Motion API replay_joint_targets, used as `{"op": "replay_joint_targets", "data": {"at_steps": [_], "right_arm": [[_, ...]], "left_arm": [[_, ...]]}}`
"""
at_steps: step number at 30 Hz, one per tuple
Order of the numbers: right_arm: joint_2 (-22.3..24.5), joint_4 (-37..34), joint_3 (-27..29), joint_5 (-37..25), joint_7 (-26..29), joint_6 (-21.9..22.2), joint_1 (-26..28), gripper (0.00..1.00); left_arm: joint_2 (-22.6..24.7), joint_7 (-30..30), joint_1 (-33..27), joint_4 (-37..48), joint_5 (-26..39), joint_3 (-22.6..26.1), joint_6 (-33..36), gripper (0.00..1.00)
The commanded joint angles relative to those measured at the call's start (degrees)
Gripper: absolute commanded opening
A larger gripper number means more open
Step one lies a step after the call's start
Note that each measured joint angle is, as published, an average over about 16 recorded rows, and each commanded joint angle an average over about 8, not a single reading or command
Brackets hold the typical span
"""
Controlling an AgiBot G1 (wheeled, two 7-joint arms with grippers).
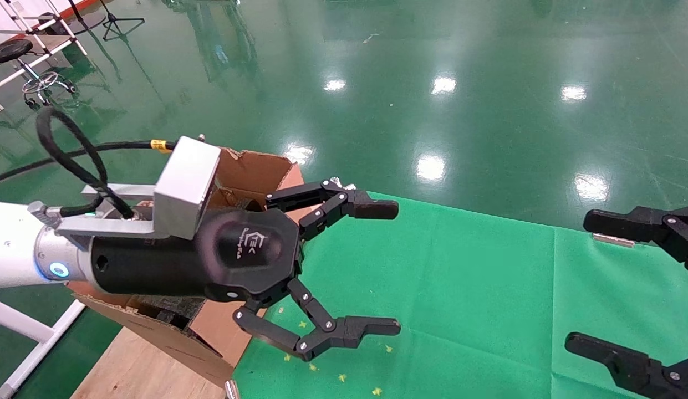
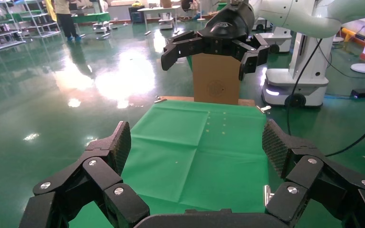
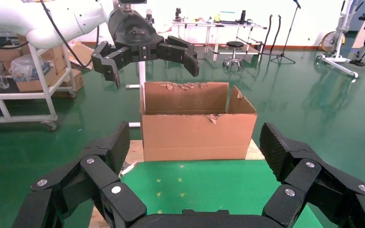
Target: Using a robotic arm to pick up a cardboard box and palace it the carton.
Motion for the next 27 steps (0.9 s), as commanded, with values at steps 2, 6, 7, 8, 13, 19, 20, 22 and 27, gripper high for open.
{"op": "replay_joint_targets", "data": {"at_steps": [2,6,7,8,13,19,20,22,27], "right_arm": [[0.0,0.0,0.0,0.0,0.0,0.0,0.0,1.0],[0.0,0.0,0.0,0.0,0.0,0.0,0.0,1.0],[0.0,0.0,0.0,0.0,0.0,0.0,0.0,1.0],[0.0,0.0,0.0,0.0,0.0,0.0,0.0,1.0],[0.0,0.0,0.0,0.0,0.0,0.0,0.0,1.0],[0.0,0.0,0.0,0.0,0.0,0.0,0.0,1.0],[0.0,0.0,0.0,0.0,0.0,0.0,0.0,1.0],[0.0,0.0,0.0,0.0,0.0,0.0,0.0,1.0],[0.0,0.0,0.0,0.0,0.0,0.0,0.0,1.0]], "left_arm": [[0.0,-0.01,-0.03,0.04,0.04,0.02,-0.01,1.0],[0.0,-0.03,-0.05,0.06,0.06,0.04,-0.03,1.0],[0.0,-0.03,-0.05,0.07,0.07,0.04,-0.04,1.0],[0.0,-0.03,-0.05,0.07,0.07,0.05,-0.04,1.0],[0.0,-0.04,-0.07,0.09,0.1,0.07,-0.06,1.0],[0.0,-0.04,-0.09,0.11,0.12,0.09,-0.07,1.0],[0.0,-0.04,-0.09,0.12,0.12,0.1,-0.07,1.0],[0.0,-0.04,-0.1,0.12,0.13,0.1,-0.07,1.0],[0.0,-0.04,-0.11,0.14,0.14,0.11,-0.07,1.0]]}}
